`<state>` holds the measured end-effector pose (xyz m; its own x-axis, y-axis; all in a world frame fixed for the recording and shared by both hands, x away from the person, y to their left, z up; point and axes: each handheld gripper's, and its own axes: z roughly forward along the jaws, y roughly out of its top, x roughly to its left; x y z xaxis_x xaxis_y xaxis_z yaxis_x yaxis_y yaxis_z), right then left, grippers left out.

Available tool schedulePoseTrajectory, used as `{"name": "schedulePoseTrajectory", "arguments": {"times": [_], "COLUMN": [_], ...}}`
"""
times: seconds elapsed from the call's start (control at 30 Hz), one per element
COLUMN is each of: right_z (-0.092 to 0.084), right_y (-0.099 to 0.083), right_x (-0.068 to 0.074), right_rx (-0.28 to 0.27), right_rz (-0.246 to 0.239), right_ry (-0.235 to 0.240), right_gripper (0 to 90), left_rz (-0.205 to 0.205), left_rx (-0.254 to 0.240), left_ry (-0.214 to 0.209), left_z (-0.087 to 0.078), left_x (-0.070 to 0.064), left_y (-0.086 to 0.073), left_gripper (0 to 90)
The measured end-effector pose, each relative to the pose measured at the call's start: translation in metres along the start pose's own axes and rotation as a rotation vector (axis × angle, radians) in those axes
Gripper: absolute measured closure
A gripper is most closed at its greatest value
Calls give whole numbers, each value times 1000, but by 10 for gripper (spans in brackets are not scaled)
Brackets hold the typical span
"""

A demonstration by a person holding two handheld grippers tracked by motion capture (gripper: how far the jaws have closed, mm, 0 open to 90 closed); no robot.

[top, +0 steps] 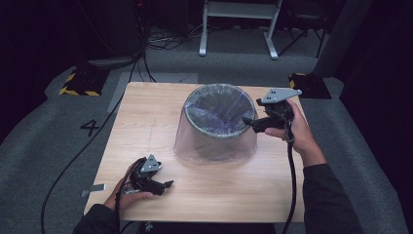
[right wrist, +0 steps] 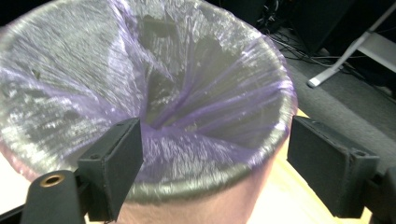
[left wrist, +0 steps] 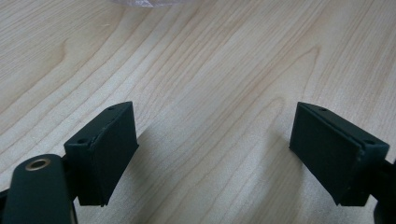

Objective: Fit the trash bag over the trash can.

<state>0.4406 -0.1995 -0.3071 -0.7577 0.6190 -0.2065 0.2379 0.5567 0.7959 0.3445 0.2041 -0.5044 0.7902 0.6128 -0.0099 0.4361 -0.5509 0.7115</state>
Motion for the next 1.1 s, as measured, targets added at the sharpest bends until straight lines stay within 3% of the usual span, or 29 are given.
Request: {"name": "schedulePoseTrajectory", "arguments": {"times": [0.73,1.1], "right_z": [-19,-17], "right_y": [-21,-36], "right_x": [12,19], "right_rx": [14,62], "right_rz": [-29,-45], "right_ry": [-21,-14], "right_gripper": [173,170], "left_rz": [0,0], "left_rx": [0,0], "left_ry": [0,0], "left_z": [0,0], "left_x": [0,0], "left_y": [0,0], "left_gripper": [145,145]}}
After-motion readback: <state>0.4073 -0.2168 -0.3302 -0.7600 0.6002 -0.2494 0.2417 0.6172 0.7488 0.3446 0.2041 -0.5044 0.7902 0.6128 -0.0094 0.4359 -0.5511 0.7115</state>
